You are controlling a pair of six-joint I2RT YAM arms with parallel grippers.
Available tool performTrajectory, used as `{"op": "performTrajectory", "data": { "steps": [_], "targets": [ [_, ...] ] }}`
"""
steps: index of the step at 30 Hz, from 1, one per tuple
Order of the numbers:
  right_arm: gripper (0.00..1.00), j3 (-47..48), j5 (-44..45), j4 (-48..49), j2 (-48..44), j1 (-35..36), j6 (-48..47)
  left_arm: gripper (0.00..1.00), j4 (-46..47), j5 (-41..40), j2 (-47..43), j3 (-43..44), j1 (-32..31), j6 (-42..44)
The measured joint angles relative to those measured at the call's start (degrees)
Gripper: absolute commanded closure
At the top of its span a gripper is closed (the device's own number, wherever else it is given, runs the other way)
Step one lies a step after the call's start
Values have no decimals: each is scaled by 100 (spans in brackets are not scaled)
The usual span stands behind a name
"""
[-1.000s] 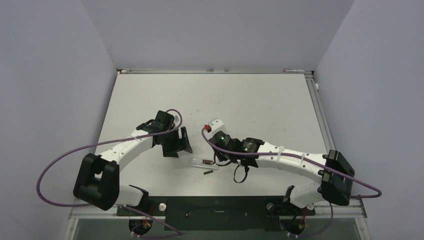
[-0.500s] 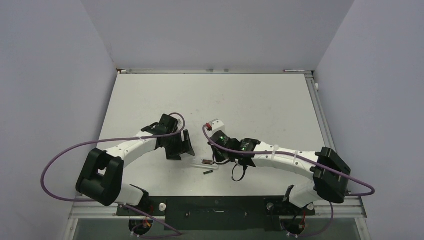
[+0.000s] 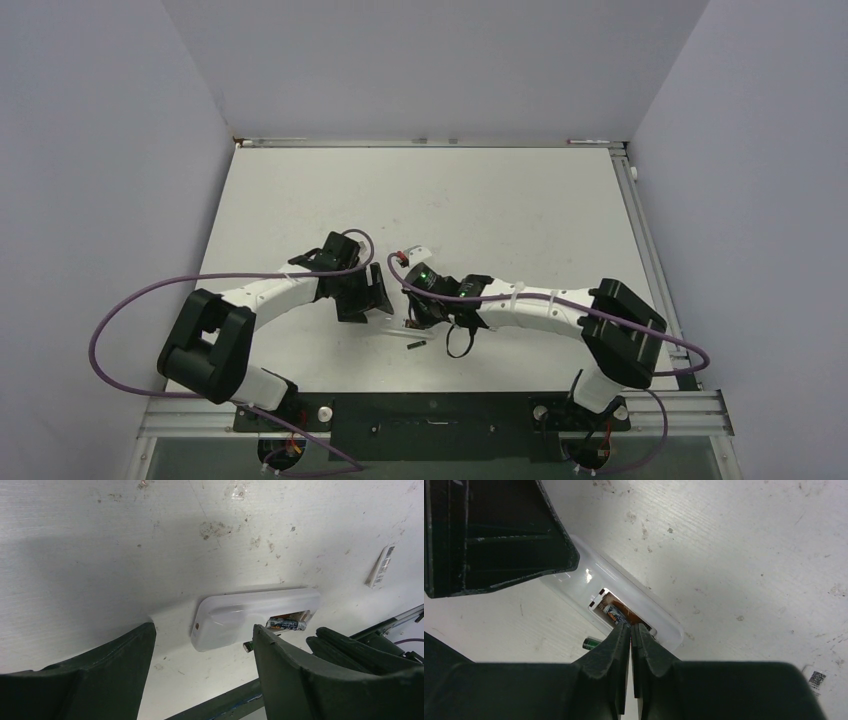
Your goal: Load the batteries into the remote control
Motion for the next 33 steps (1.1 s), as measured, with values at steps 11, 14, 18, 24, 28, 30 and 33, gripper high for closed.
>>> {"op": "performTrajectory", "data": {
  "steps": [11,14,18,24,28,30,33],
  "targets": [
    [91,214,-219,74,367,0,0,32,103,57,2,-31,-4,-15],
    [91,229,-256,81,466,-4,0,32,118,57,2,-31,-20,-17],
    [91,232,-299,83,518,-17,0,32,127,59,2,-31,-24,-15],
    [91,234,-365,90,518,-39,-2,32,127,59,2,-31,-24,-15],
    [91,234,-442,90,520,-44,-2,32,127,59,4,-31,-24,-15],
    [92,234,-461,90,520,-44,-2,32,127,59,4,-31,-24,-17],
    [92,234,-564,90,520,-44,0,32,127,59,4,-31,-24,-15]
  ]
}}
